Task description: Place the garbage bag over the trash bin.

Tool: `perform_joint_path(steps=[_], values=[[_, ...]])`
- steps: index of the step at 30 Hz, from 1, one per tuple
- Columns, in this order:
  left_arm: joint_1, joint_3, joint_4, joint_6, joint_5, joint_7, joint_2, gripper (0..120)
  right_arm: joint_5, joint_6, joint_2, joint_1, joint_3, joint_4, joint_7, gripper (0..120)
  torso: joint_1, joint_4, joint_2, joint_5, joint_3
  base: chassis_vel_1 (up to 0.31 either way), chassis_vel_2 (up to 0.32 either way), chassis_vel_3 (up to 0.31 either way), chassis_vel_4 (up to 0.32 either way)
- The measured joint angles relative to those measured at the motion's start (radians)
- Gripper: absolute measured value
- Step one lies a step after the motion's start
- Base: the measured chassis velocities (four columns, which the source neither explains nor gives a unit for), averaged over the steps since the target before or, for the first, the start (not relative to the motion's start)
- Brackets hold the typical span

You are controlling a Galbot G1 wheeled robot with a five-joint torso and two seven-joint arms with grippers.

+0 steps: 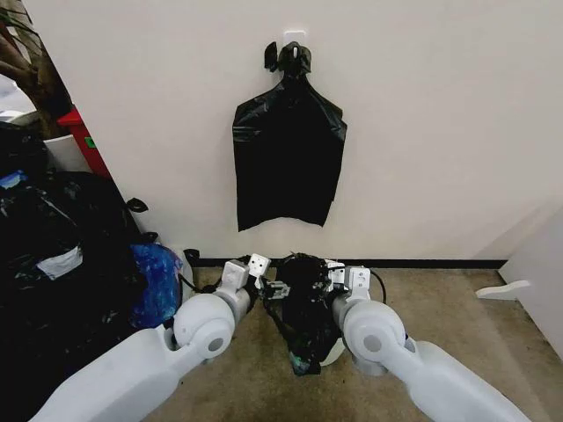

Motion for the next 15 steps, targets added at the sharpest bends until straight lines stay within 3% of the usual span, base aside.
perform_joint_path(steps=[15], values=[[-0.021, 0.048, 0.080, -0.005, -0.012, -0.006, -0.050, 100, -0.001, 0.000, 0.000, 0.005, -0.011, -0.001, -0.001, 0, 0.000, 0.0000, 0.000, 0.0000, 0.000, 0.000, 0.000, 0.000, 0.000]])
